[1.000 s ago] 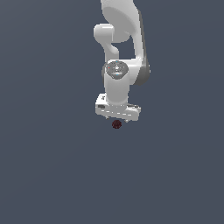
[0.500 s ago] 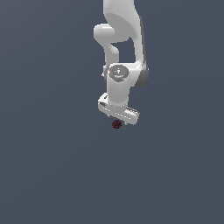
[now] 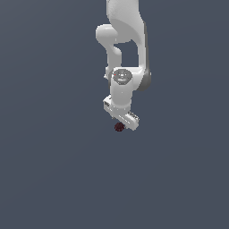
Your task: Pick up the object and move it to a goal position.
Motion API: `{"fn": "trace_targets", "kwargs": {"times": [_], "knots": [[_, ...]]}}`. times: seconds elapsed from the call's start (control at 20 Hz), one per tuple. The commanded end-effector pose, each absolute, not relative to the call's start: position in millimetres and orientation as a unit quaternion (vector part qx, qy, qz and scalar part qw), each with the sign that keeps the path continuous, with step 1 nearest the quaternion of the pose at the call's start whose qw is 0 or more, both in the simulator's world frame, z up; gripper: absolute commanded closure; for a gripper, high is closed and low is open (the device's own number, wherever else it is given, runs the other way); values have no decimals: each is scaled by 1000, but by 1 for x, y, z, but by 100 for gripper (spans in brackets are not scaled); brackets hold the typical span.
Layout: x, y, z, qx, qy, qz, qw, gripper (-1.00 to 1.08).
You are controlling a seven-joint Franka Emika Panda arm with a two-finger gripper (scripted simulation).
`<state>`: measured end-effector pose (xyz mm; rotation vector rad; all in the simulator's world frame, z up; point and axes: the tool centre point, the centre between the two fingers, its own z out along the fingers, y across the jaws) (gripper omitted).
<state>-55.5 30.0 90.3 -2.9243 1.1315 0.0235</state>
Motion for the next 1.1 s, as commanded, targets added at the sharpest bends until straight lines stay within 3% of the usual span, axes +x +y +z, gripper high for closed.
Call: {"fn": "trace_targets", "kwargs": {"times": [0.0, 1.05], "knots": [[-58, 30, 87, -923, 385, 5, 2, -92], [-66, 30, 63, -899, 437, 0, 0, -92]]}}
